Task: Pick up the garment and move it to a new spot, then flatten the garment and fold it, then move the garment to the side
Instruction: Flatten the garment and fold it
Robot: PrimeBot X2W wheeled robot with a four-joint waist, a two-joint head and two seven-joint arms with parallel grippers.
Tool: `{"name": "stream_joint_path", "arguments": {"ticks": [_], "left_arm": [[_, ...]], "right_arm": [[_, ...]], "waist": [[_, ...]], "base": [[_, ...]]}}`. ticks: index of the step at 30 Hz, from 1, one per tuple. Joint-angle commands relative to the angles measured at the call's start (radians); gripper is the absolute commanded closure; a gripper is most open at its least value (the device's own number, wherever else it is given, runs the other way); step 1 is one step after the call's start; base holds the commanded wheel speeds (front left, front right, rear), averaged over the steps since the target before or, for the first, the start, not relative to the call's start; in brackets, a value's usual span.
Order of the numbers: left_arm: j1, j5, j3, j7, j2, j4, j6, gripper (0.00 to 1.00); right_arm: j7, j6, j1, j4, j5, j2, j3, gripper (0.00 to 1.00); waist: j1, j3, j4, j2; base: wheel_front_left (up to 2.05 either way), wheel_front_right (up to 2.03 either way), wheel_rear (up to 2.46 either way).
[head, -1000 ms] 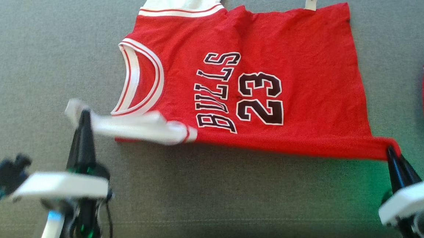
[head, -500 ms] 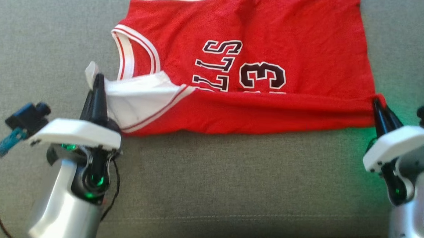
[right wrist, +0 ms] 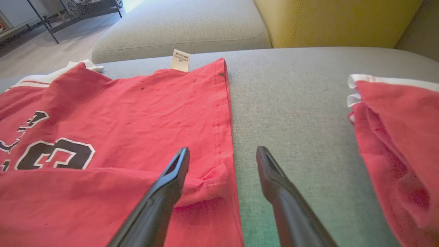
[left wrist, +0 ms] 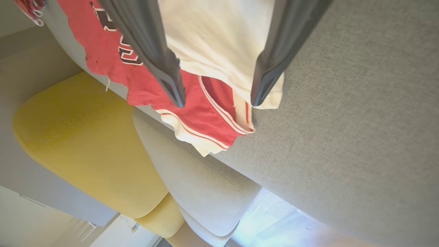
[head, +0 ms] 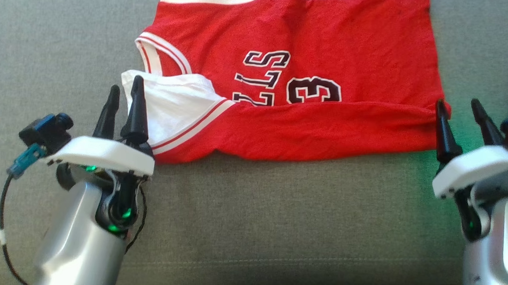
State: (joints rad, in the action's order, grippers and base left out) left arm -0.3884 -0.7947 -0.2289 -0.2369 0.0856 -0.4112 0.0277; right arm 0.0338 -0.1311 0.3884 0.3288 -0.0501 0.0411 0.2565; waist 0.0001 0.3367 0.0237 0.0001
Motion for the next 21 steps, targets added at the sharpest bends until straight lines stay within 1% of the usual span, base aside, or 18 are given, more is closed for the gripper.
{"name": "stream_joint_path", "arguments": {"ticks": [1,6,8,10,13,18,21], "left_arm": [[0.018,0.037,0.029,-0.016,0.031,0.06,0.002,0.0],[0.142,0.103,0.017,-0.022,0.036,0.126,-0.023,0.0],[0.21,0.102,0.0,-0.011,0.032,0.122,-0.029,0.0],[0.235,0.112,-0.017,0.013,0.033,0.104,-0.045,0.0],[0.24,0.134,-0.029,0.029,0.044,0.075,-0.072,0.0],[0.211,0.161,-0.043,0.052,0.06,0.026,-0.093,0.0],[0.175,0.172,-0.049,0.06,0.069,-0.016,-0.094,0.0]], "right_arm": [[-0.016,0.0,-0.041,-0.059,-0.01,0.009,-0.025,0.0],[-0.018,0.0,-0.14,-0.125,-0.064,0.009,-0.041,0.0],[-0.013,0.0,-0.188,-0.153,-0.117,0.009,-0.046,0.0],[-0.011,0.0,-0.212,-0.167,-0.139,0.009,-0.052,0.0],[-0.009,0.0,-0.234,-0.182,-0.159,0.009,-0.064,0.0],[-0.002,0.0,-0.245,-0.195,-0.168,0.009,-0.075,0.0],[0.003,0.0,-0.245,-0.203,-0.17,0.009,-0.08,0.0]], "waist": [[-0.0001,-0.02,-0.006,-0.0001],[-0.0001,-0.059,-0.013,-0.0001],[-0.0001,-0.079,-0.014,-0.0001],[-0.0001,-0.091,-0.015,-0.0001],[-0.0001,-0.099,-0.017,-0.0001],[-0.0001,-0.102,-0.019,-0.0001],[-0.0001,-0.098,-0.023,-0.0001]], "base": [[0.0,0.0,0.0],[0.0,0.0,0.0],[0.0,0.0,0.0],[0.0,0.0,0.0],[0.0,0.0,0.0],[0.0,0.0,0.0],[0.0,0.0,0.0]]}}
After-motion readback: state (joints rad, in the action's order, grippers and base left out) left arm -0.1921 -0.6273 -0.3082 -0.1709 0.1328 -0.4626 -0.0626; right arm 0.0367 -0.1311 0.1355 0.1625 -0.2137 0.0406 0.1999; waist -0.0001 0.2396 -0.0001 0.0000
